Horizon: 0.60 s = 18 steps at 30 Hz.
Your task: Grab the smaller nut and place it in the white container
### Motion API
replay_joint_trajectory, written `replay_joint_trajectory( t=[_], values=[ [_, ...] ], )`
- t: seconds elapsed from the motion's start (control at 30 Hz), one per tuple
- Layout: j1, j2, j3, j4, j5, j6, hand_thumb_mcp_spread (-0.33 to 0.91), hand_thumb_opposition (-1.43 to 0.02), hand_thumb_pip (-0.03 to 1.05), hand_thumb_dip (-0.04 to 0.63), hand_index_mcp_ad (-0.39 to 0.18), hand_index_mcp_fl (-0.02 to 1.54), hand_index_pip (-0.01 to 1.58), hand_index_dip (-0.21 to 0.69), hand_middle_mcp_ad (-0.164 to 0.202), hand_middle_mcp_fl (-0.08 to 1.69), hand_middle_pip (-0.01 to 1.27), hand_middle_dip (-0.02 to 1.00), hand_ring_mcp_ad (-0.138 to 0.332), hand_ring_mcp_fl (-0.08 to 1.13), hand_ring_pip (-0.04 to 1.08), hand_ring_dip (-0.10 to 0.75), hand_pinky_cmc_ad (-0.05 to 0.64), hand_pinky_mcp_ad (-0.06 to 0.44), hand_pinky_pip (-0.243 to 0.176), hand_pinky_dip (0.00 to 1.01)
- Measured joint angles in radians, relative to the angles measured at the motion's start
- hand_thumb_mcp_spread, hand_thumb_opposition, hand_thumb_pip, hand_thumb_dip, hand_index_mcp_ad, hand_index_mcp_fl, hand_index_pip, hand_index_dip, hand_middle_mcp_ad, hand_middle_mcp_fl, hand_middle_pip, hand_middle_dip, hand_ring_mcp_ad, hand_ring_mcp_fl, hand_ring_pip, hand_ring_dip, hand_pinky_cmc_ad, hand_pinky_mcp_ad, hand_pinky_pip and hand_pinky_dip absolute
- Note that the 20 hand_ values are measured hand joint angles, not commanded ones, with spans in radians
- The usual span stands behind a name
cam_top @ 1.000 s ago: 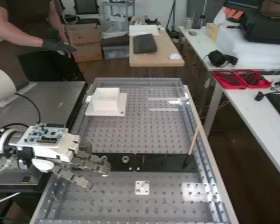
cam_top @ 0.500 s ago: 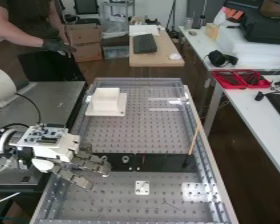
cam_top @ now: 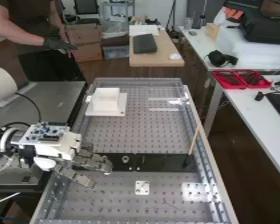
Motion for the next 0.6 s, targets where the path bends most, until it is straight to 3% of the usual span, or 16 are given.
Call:
replay_joint_trajectory(
  t=[0.43,0.6],
  values=[
    [0.012,0.043,0.016,-0.038,-0.011,-0.006,0.43,-0.88,0.67,0.284,-0.105,0.18,1.54,0.297,0.063,0.24,0.12,0.25,0.096,0.00,0.10,0.154,0.325,0.278,0.051,0.19],
    [0.024,0.078,0.029,-0.090,-0.020,-0.013,0.43,-0.88,0.67,0.284,-0.105,0.18,1.54,0.297,0.066,0.24,0.12,0.25,0.096,0.00,0.10,0.154,0.325,0.278,0.051,0.19]
  ],
)
